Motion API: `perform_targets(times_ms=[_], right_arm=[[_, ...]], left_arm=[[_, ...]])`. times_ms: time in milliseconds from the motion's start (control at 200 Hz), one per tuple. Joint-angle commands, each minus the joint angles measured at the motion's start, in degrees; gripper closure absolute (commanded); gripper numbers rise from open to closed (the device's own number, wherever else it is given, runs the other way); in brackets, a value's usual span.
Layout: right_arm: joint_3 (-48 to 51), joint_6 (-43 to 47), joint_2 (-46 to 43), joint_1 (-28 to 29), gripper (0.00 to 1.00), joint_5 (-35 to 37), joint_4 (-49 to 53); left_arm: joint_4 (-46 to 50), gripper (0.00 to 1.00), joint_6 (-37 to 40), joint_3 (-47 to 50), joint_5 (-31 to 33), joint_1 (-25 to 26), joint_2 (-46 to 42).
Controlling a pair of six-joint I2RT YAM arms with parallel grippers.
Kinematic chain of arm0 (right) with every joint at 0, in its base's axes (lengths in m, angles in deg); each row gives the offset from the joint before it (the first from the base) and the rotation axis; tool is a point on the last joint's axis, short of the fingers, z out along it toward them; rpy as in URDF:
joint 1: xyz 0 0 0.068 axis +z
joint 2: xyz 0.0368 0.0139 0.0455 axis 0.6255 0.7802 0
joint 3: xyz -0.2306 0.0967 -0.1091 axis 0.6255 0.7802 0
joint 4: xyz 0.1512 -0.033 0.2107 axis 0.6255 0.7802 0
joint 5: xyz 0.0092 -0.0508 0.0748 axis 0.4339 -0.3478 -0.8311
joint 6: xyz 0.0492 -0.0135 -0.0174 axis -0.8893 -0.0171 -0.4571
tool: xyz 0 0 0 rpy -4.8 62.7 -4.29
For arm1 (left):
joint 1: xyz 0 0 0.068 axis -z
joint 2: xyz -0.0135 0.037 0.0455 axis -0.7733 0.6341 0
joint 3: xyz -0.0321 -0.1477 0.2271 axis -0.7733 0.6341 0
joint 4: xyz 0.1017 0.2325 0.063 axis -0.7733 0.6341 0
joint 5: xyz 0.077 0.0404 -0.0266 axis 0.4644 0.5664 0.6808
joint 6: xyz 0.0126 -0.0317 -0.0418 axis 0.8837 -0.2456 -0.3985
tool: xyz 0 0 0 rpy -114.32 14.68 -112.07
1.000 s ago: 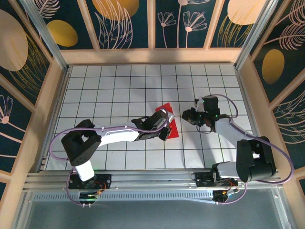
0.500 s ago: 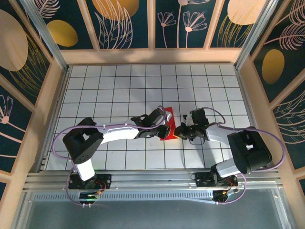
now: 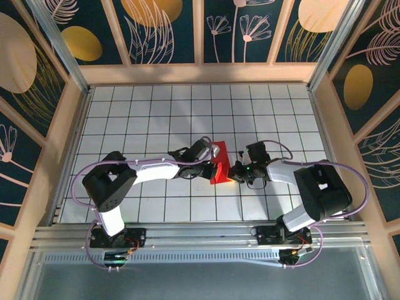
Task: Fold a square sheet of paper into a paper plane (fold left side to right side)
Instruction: Fold the triangle a second time at the center of the table.
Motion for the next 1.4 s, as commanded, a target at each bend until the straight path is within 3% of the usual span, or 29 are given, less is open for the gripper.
perform_targets(times_ms=[0,1396], right_arm=[[-0.5,1.6,1.5,0.4,1.0,3.0,3.5],[-0.7,2.2,2.4,0.6,1.0,3.0,4.1]], left_arm=[[-0.1,1.0,1.4,0.6,-1.9,-1.1,1.6],[0.6,1.0,4.2,-2.5,1.2,-3.8,5.9]])
